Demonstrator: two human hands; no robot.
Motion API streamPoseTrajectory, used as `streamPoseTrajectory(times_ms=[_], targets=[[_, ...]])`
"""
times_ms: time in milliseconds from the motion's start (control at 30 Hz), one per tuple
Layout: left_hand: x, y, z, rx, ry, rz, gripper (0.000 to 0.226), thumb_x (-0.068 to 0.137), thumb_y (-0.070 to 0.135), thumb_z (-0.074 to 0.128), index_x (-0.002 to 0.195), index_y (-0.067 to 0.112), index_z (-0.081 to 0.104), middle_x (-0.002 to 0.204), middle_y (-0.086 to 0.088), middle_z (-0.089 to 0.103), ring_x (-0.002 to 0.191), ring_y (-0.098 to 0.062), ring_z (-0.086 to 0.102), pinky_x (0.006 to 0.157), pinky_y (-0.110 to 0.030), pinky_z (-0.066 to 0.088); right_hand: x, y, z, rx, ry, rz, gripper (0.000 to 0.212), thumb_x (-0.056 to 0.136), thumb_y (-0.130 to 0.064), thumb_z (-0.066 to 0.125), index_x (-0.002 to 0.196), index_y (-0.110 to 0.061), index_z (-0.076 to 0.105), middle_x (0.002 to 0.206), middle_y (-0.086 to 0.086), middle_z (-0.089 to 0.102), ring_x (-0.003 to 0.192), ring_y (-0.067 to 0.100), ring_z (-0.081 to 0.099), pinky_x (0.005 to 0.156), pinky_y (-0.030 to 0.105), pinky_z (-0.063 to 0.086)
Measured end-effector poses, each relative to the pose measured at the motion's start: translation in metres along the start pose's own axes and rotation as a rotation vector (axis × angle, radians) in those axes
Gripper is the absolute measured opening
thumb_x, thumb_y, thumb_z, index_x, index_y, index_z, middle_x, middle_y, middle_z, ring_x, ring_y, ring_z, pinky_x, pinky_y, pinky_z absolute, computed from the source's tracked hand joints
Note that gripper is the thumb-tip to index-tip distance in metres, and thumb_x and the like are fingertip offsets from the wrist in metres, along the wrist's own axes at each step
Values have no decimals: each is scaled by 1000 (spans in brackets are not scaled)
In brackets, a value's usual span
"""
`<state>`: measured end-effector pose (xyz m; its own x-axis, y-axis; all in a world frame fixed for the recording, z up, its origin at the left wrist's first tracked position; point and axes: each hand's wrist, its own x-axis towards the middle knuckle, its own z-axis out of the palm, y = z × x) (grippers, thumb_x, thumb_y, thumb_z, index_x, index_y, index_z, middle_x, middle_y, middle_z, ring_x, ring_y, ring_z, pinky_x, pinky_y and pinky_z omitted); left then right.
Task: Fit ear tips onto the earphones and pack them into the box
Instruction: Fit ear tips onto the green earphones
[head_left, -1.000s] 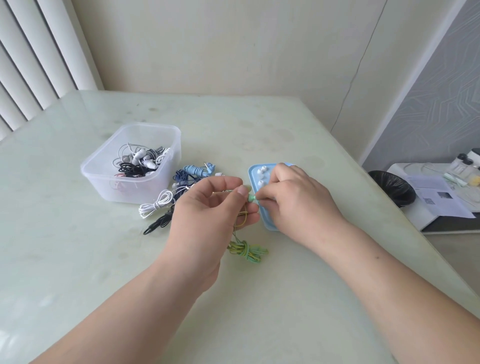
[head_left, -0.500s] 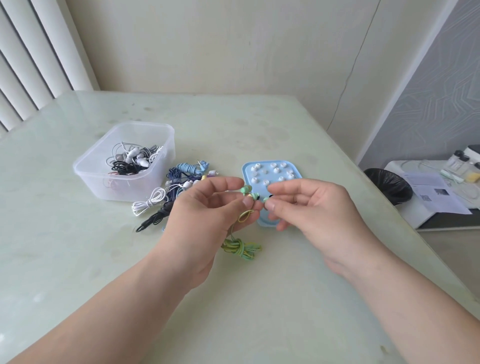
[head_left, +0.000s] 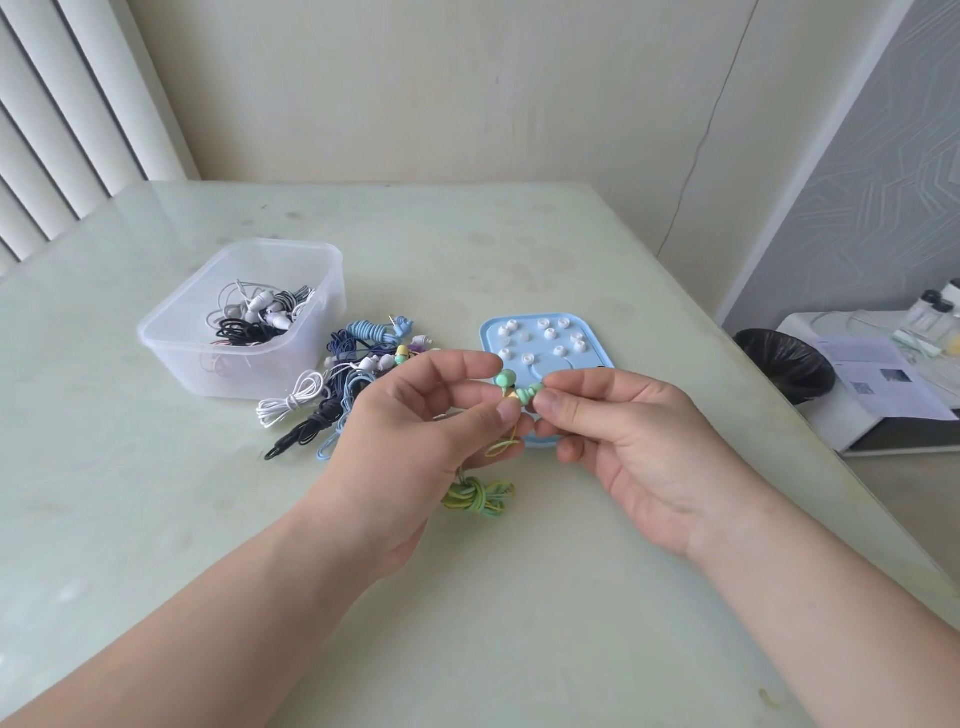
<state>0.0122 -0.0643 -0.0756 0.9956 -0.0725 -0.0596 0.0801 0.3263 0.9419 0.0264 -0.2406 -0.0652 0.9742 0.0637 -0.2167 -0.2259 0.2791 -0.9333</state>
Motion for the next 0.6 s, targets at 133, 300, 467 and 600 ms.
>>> streamPoseTrajectory(times_ms=[133, 300, 467, 600], targets=[[0, 1, 1, 4, -6, 12, 27, 83, -6, 74, 107, 4, 68, 87, -14, 77, 80, -28, 76, 81, -41, 61, 0, 1, -1, 14, -23, -7, 34, 63, -2, 80, 97, -3, 75, 87, 17, 77, 73, 25, 70, 55, 26, 49], [0, 1, 1, 13, 5, 8, 28, 84, -8, 74, 108, 5, 68, 90, -17, 77, 80, -28, 76, 81, -41, 61, -1, 1, 0, 3, -55, -10, 24, 63, -2, 81, 87, -6, 77, 88, 20, 76, 82, 32, 70, 56, 26, 51], [0, 0, 0, 30, 21, -1, 30, 83, -9, 75, 110, 4, 67, 88, -17, 77, 79, -28, 75, 81, -42, 61, -2, 2, 2, -21, -38, -18, 28, 61, -6, 83, 88, -4, 76, 88, 19, 76, 80, 29, 69, 59, 26, 53], [0, 0, 1, 38, 29, -4, 30, 83, -9, 75, 110, 4, 67, 85, -15, 76, 78, -27, 75, 80, -42, 61, -1, 2, 0, -7, -51, -15, 25, 62, -5, 82, 87, -4, 77, 83, 17, 75, 74, 26, 68, 60, 27, 56]])
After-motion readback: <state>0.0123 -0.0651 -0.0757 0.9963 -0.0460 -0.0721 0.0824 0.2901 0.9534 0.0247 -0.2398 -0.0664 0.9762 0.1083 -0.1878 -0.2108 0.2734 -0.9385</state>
